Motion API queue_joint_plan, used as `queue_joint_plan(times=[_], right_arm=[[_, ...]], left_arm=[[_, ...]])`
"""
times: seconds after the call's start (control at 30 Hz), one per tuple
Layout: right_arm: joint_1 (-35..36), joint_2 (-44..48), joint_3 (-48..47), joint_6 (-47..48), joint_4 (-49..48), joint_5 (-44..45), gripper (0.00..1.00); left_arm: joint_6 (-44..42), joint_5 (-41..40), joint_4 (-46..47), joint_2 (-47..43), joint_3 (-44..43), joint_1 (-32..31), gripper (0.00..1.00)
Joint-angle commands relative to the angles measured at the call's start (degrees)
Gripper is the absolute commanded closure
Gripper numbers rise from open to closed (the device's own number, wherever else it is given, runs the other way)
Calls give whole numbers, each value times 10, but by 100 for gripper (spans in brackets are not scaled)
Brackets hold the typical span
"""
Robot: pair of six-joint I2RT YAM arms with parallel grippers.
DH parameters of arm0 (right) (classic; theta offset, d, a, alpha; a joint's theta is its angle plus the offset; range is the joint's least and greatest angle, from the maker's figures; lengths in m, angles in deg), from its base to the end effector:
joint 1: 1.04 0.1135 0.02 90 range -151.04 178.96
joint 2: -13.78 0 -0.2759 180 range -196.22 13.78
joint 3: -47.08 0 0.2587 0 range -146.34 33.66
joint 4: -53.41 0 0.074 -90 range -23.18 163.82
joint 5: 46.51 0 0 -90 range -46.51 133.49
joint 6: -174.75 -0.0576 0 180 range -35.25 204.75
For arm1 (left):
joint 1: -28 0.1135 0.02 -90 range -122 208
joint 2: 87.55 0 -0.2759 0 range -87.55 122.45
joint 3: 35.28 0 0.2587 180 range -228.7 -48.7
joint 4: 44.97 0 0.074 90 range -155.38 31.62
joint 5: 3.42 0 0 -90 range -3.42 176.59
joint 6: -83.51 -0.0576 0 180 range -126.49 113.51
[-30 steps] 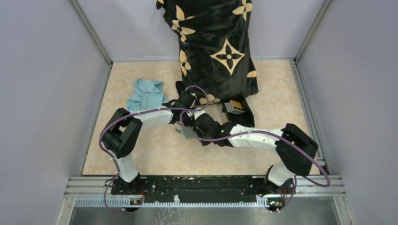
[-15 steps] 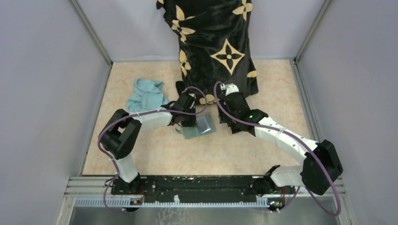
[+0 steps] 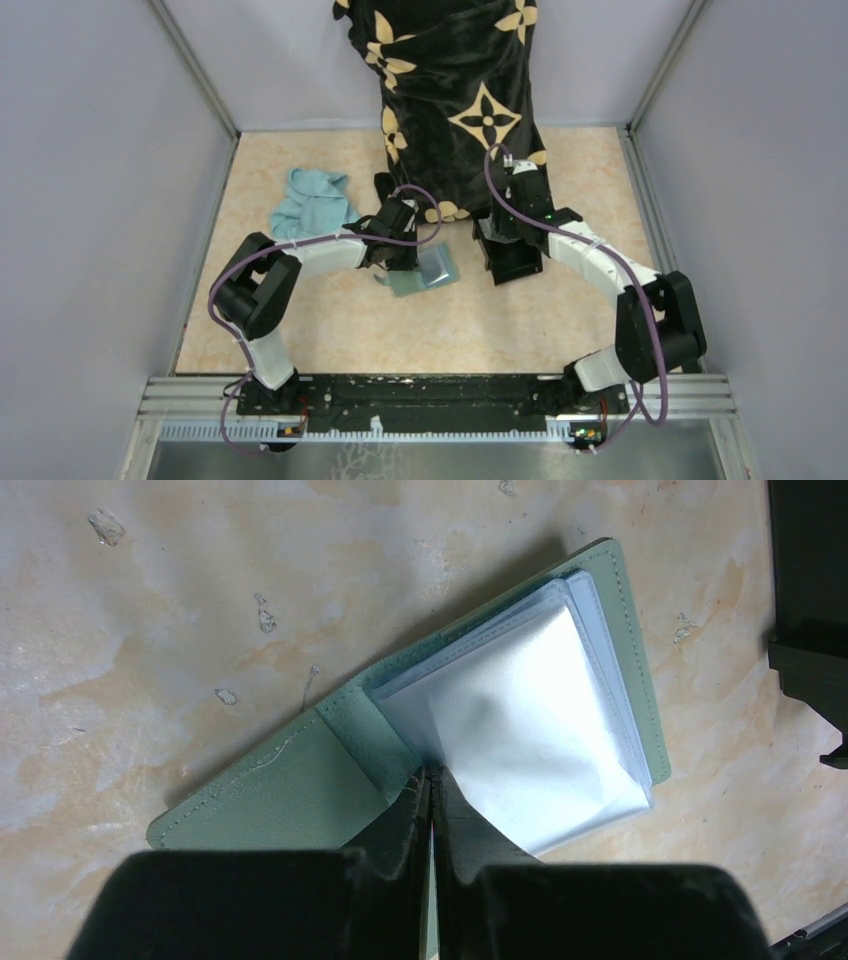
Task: Put the credit cards into the card holder
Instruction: Pick up the credit card from the storage box.
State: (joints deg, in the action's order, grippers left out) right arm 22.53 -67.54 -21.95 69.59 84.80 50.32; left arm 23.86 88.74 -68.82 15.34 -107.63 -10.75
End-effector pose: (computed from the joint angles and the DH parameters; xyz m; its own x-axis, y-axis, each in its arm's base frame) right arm 0.3016 0.1241 0.2406 -0.6942 -0.0196 -0.7195 -0.1416 0.9838 0.1099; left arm 0.2957 -0.2401 0.1440 -0.8718 0.0523 -0.4870 0.2342 0.9178 -0.3207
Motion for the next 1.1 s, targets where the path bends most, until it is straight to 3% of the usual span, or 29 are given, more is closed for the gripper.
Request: queue_joint_plan(times=[0.0,0.67,1.07], right_arm=[[-30,-21,-32,-5,-49,-53,48],[-77,-96,-20,-34,-102,-134,47],[-76,-77,-9,-51,-116,-173,58]], left_arm=[[-17,-9,-24,15,22,3,93],[-39,12,-10,11,22,3,94],[-40,8,-12,-1,16,3,92]])
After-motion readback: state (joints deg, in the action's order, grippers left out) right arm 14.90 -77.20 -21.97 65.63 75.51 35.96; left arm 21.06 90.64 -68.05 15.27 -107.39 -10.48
